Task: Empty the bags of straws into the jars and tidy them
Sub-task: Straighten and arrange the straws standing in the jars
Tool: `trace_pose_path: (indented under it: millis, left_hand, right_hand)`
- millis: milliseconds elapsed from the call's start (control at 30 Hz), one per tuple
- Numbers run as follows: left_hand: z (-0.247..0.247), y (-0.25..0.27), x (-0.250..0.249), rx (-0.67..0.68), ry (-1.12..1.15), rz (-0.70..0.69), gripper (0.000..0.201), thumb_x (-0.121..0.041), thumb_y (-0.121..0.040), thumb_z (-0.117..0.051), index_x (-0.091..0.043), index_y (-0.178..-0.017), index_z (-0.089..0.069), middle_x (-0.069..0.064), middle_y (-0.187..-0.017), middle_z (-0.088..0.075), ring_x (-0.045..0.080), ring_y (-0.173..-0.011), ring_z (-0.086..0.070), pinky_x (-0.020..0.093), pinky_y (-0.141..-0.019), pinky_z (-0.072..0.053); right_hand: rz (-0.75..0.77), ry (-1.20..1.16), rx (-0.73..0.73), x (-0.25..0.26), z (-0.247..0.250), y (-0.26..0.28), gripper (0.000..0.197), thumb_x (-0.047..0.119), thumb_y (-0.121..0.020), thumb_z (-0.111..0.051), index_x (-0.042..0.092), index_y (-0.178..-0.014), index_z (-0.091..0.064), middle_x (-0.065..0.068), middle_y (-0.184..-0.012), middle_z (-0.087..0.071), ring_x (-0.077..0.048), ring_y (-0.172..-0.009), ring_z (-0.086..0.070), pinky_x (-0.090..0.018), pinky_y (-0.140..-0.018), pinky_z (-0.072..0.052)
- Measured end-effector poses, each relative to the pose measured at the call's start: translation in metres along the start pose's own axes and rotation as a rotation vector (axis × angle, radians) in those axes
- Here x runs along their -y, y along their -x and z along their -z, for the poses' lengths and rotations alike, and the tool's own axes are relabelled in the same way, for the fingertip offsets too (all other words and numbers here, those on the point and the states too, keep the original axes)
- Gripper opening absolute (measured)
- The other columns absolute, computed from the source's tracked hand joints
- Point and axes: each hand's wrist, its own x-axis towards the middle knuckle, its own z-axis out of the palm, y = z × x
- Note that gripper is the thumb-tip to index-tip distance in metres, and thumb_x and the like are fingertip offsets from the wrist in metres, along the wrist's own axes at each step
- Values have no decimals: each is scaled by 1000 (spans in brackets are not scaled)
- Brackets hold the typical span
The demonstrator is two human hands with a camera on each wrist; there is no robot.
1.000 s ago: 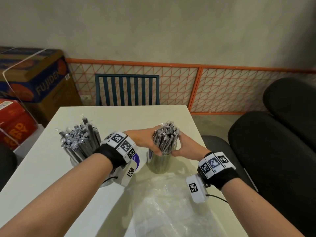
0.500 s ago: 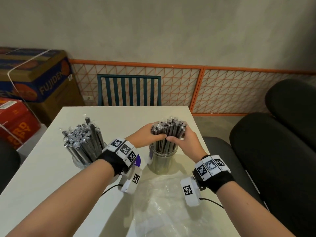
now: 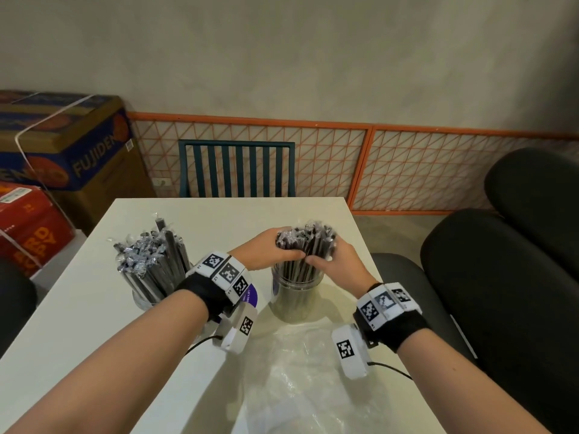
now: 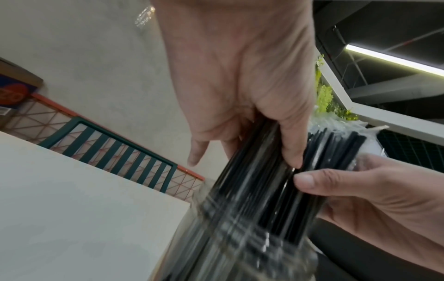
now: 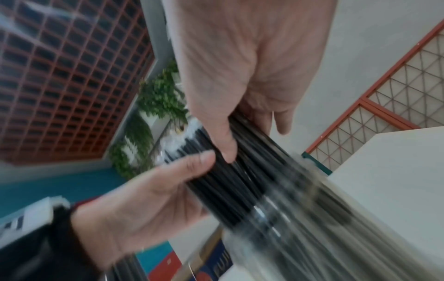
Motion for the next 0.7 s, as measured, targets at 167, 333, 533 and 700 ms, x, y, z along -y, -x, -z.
trace_pose_path:
  millis: [167, 333, 533, 700]
  left_hand:
    - [14, -3, -10, 112, -37, 16, 50, -13, -82, -70, -18, -128, -53, 0, -119, -63, 13, -109, -58, 27, -98, -44]
    - [3, -6, 6, 191, -79, 73, 63, -5, -74, -75, -15, -131, -50, 6, -127, -61, 21, -119, -56, 39, -106, -42]
    - [1, -4, 16, 134, 9, 64, 74, -14, -70, -81, -19, -134, -45, 2, -129, -59, 18, -121, -53, 37, -105, -42]
    - [-21, 9, 15, -86, 183, -6, 100, -21, -68, -82, -32, -143, -17, -4, -128, -49, 14, -121, -51, 28, -100, -42]
  right_hand:
    - [56, 131, 182, 7, 24, -14, 54, 12, -80, -71, 15, -130, -51, -3, -127, -60, -7, -108, -51, -20, -90, -39]
    - [33, 278, 243, -14, 13, -15, 58, 13, -76, -76, 12, -129, -52, -8, -126, -63, -20, -118, -55, -20, -90, -38]
    - [18, 201, 273, -17, 12, -13, 68, 16, -72, -79, 15, -132, -47, -2, -129, -60, -14, -119, -52, -23, -97, -37]
    - [19, 134, 258, -21, 9, -12, 76, 19, -70, -80, 17, -136, -42, 0, -128, -59, -14, -120, -52, -27, -101, -40]
